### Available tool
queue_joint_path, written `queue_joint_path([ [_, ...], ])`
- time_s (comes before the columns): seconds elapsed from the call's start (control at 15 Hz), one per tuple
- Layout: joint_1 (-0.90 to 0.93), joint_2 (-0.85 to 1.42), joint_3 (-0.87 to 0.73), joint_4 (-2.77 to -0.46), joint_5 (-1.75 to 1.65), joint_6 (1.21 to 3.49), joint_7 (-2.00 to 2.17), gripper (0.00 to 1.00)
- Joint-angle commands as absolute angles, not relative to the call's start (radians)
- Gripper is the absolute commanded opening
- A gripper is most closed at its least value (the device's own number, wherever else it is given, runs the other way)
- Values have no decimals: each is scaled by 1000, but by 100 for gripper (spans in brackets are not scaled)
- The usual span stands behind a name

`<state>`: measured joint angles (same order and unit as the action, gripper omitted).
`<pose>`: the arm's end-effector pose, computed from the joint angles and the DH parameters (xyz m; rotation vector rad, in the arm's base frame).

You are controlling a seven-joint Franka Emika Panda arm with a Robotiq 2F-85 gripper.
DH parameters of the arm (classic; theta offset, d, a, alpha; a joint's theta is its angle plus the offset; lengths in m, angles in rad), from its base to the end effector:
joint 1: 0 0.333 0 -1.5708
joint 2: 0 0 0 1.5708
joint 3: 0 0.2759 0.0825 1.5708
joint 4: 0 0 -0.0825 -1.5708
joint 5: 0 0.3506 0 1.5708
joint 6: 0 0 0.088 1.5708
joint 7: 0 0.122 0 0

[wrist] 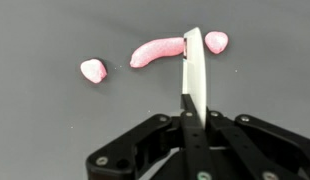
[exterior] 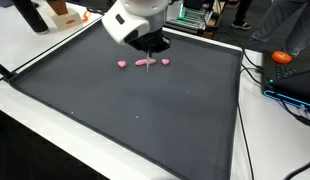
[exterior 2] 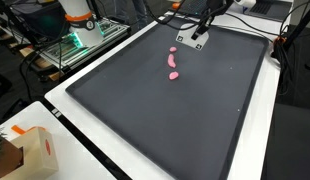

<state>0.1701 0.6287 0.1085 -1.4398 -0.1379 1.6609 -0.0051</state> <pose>0.5923 0.1444 0.2676 2.9275 0.4674 -0.5868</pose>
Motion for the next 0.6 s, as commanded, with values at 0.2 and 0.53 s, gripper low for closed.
queue_joint_path([
  [0.2, 71, 661, 82, -1372, -18, 1650, -40, 1],
  [0.53, -12, 662, 69, -1374, 55, 1672, -103, 1],
])
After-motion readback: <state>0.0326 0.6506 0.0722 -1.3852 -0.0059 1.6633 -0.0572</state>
